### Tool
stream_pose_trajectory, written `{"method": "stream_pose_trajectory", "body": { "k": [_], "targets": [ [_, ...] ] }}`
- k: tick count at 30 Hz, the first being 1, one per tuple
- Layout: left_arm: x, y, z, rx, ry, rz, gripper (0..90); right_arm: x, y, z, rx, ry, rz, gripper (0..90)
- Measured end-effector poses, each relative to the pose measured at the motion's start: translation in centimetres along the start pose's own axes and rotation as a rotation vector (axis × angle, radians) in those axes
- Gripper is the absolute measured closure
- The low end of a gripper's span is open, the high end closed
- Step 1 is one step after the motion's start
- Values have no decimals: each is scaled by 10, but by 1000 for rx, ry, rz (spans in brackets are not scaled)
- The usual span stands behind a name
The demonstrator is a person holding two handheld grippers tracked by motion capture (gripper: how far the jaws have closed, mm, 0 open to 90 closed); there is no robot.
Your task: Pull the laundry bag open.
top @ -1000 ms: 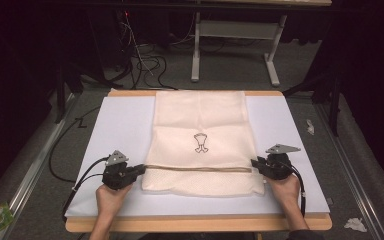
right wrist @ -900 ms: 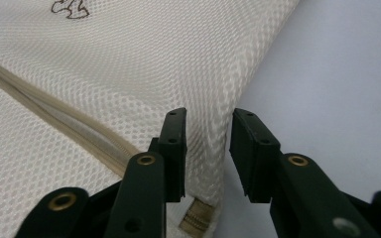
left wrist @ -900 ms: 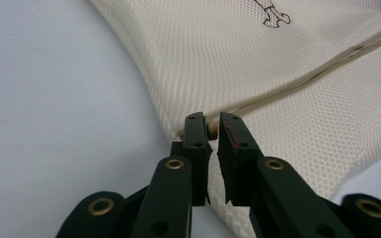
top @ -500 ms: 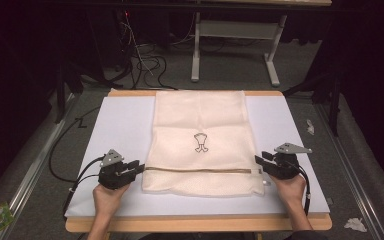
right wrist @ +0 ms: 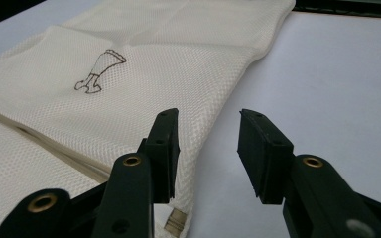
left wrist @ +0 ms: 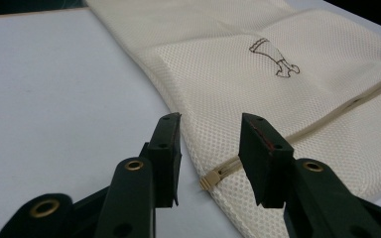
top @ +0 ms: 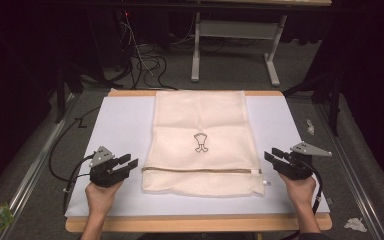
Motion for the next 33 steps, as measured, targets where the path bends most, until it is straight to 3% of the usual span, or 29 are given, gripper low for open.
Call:
{"method": "stream_pose_trajectory", "body": {
  "k": [8,16,33],
  "targets": [
    [5,-1,8,-16,-22,-1,596,-13,1,16,-52,25,-29,600],
    [13,1,12,-26,-49,25,585,-24,5,25,-87,43,-66,601],
    [29,5,4,-40,-105,90,541,-52,24,31,-102,92,-143,600]
  ]
}}
Point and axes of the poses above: each handheld gripper's, and its own axes: z roughly backward along the jaws, y roughly out of its underside, x roughly to its left, the point moved 4 cm from there along -z, roughly forward along the jaws, and after that the axes turned 2 degrees about x, right-handed, at the moved point
